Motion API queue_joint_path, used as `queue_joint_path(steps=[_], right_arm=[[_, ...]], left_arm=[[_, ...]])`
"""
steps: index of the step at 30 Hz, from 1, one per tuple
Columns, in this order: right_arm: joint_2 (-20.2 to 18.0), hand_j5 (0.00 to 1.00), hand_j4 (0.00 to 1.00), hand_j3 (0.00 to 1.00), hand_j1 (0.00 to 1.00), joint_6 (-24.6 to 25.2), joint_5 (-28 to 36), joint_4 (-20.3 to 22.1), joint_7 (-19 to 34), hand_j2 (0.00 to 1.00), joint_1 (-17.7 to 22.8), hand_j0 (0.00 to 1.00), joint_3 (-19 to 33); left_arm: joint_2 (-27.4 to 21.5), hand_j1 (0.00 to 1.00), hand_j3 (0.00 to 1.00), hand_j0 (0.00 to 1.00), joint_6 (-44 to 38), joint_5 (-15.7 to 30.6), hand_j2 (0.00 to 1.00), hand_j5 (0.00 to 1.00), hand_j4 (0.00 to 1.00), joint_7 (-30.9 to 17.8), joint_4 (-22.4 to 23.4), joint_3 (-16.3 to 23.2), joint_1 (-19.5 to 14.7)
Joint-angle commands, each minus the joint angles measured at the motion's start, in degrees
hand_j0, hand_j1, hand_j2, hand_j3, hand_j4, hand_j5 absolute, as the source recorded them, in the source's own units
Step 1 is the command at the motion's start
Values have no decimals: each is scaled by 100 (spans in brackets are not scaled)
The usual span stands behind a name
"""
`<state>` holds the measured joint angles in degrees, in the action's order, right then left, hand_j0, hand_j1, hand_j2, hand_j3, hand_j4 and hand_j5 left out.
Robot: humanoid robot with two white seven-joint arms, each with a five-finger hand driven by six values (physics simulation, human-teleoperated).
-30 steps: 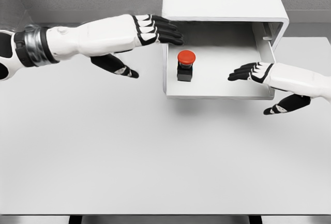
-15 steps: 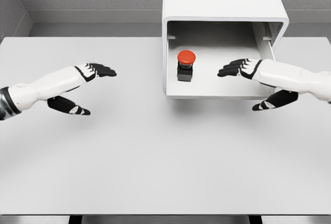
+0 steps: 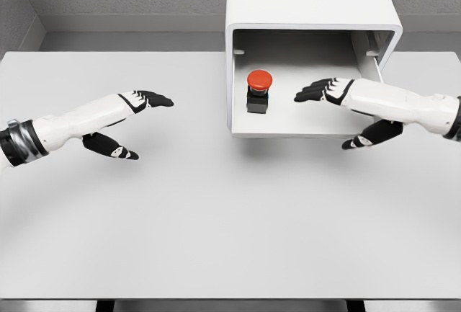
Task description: Slide open multi-storey tabletop storage cabinets and put open load switch and slide close multi-storey tabletop storage cabinets
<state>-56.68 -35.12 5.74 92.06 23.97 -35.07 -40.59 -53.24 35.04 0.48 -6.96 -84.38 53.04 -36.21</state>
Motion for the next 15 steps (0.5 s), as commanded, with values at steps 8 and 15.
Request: queue_joint_path(steps=[8, 15], right_arm=[[113, 100, 100, 100, 100, 12, 42, -100, 38, 100, -53, 100, -2], [324, 100, 100, 100, 100, 12, -11, -381, 152, 100, -141, 100, -2]], left_arm=[[-11, 100, 100, 100, -4, 31, 100, 100, 100, -147, -8, -109, 18], [-11, 100, 100, 100, -4, 31, 100, 100, 100, -147, 10, -127, 53]])
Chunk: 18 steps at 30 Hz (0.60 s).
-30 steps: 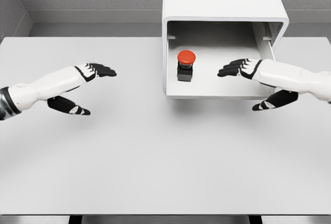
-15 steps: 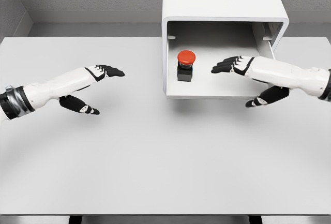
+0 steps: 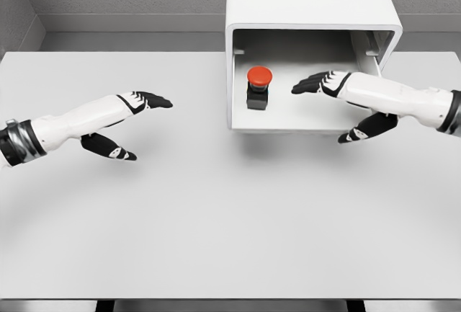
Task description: Slide open multi-storey tabletop storage cabinets and put open load switch and slide close multi-storey tabletop storage cabinets
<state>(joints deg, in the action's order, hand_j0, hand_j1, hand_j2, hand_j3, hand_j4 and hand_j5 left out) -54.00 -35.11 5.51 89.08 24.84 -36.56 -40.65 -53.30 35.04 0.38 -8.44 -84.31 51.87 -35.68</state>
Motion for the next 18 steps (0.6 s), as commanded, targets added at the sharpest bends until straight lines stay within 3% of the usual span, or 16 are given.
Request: queue_joint_path(steps=[1, 18], right_arm=[[118, 100, 100, 100, 100, 11, 12, -119, 83, 100, 0, 100, 4], [540, 100, 100, 100, 100, 11, -6, -664, 364, 100, -308, 100, -5]], left_arm=[[-5, 100, 100, 100, -4, 41, 100, 100, 100, -17, 3, -11, 0], [-14, 100, 100, 100, -4, 41, 100, 100, 100, -35, -6, -55, 18]])
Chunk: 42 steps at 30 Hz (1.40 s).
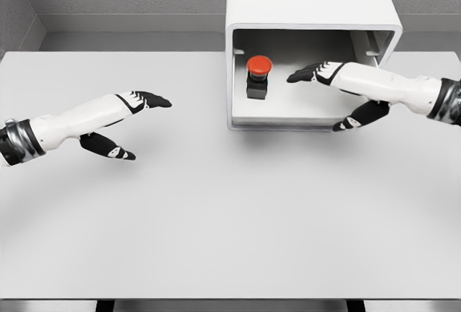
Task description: Slide open multi-storey tabletop storage cabinets and put open load switch and slide close multi-storey tabletop storage cabinets
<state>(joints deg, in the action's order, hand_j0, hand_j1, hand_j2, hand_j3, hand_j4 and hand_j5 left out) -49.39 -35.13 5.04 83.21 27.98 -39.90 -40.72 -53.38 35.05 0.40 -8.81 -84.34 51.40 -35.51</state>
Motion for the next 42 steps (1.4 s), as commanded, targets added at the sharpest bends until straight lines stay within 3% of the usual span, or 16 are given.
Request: queue_joint_path(steps=[1, 16, 20, 25, 30, 36, 38, 40, 42], right_arm=[[88, 100, 100, 100, 100, 13, 41, -112, 50, 100, 0, 100, 2], [632, 100, 100, 100, 100, 13, -3, -973, 287, 100, -483, 100, -209], [887, 100, 100, 100, 100, 13, -20, -1386, 296, 100, -677, 100, -358], [800, 100, 100, 100, 100, 13, -11, -1325, 269, 100, -686, 100, -341], [325, 100, 100, 100, 100, 13, 15, -710, 261, 100, -633, 100, -297], [-343, 100, 100, 100, 100, 13, 50, 486, 199, 100, -563, 100, -323], [-510, 100, 100, 100, 100, 13, 68, 618, 164, 100, -545, 100, -323], [-852, 100, 100, 100, 100, 13, 85, 802, 41, 100, -519, 100, -314], [-1441, 100, 100, 100, 100, 13, 85, 969, -293, 100, -396, 100, -367]], left_arm=[[-6, 100, 100, 100, -5, 40, 100, 100, 100, 2, -3, -8, 0], [-14, 100, 100, 100, -5, 48, 100, 100, 100, 2, 6, -16, 0], [-14, 100, 100, 100, -5, 48, 100, 100, 100, 2, 6, -175, 105], [-23, 100, 100, 100, -5, 40, 100, 100, 100, 2, -3, -201, 123], [-14, 100, 100, 100, -5, 31, 100, 100, 100, -6, -3, -201, 123], [-23, 100, 100, 100, -5, 31, 100, 100, 100, -6, 6, -210, 123], [-23, 100, 100, 100, -5, 31, 100, 100, 100, -6, 6, -210, 132], [-23, 100, 100, 100, -5, 31, 100, 100, 100, -6, 14, -210, 132], [-23, 100, 100, 100, -5, 31, 100, 100, 100, -6, 23, -210, 123]])
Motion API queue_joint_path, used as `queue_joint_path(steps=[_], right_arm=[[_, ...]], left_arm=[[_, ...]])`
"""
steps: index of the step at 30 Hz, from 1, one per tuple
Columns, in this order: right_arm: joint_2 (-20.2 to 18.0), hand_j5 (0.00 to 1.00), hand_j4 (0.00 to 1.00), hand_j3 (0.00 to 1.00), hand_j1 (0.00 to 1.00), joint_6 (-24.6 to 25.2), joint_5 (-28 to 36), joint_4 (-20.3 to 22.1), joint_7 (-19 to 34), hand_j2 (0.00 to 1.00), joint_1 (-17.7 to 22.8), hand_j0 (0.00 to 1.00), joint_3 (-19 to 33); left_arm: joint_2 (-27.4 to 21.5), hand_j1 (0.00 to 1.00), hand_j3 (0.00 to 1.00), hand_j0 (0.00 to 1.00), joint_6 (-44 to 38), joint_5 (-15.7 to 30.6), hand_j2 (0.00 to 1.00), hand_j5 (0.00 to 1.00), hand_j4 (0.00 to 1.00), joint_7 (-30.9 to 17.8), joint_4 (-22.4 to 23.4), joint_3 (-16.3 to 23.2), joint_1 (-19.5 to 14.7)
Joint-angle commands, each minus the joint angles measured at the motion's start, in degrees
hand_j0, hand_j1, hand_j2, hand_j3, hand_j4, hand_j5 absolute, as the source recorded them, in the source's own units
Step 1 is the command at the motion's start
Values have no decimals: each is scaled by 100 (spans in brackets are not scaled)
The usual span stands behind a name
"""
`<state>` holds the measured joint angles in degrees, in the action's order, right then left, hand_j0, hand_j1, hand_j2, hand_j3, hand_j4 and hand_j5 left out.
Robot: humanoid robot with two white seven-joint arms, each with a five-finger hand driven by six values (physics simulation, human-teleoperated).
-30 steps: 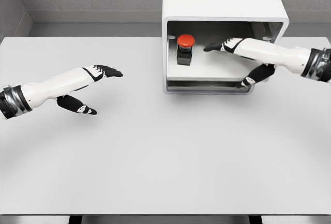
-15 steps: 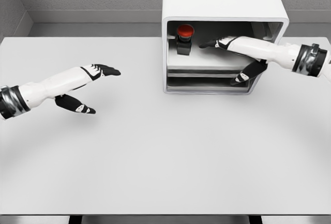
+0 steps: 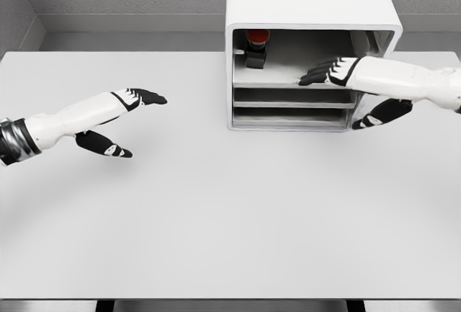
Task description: Slide open multi-storey tabletop storage cabinets and put open load switch and slide close multi-storey tabletop storage cabinets
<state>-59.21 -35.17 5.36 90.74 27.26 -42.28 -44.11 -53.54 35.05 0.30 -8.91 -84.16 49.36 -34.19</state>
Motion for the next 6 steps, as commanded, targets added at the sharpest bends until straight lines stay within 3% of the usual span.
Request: queue_joint_path(steps=[1, 3, 6], right_arm=[[-705, 100, 100, 100, 100, 17, 44, 225, -265, 100, 35, 100, -27], [-1224, 100, 100, 100, 100, 17, 9, 392, -265, 100, 422, 100, -19], [-1857, 100, 100, 100, 100, 17, 35, 374, -282, 100, 677, 100, 25]], left_arm=[[-7, 100, 100, 100, -5, 40, 100, 100, 100, 3, 4, -5, -9], [-7, 100, 100, 100, -5, 40, 100, 100, 100, 3, 4, -5, 0], [-7, 100, 100, 100, -5, 40, 100, 100, 100, -5, 4, -5, 0]])
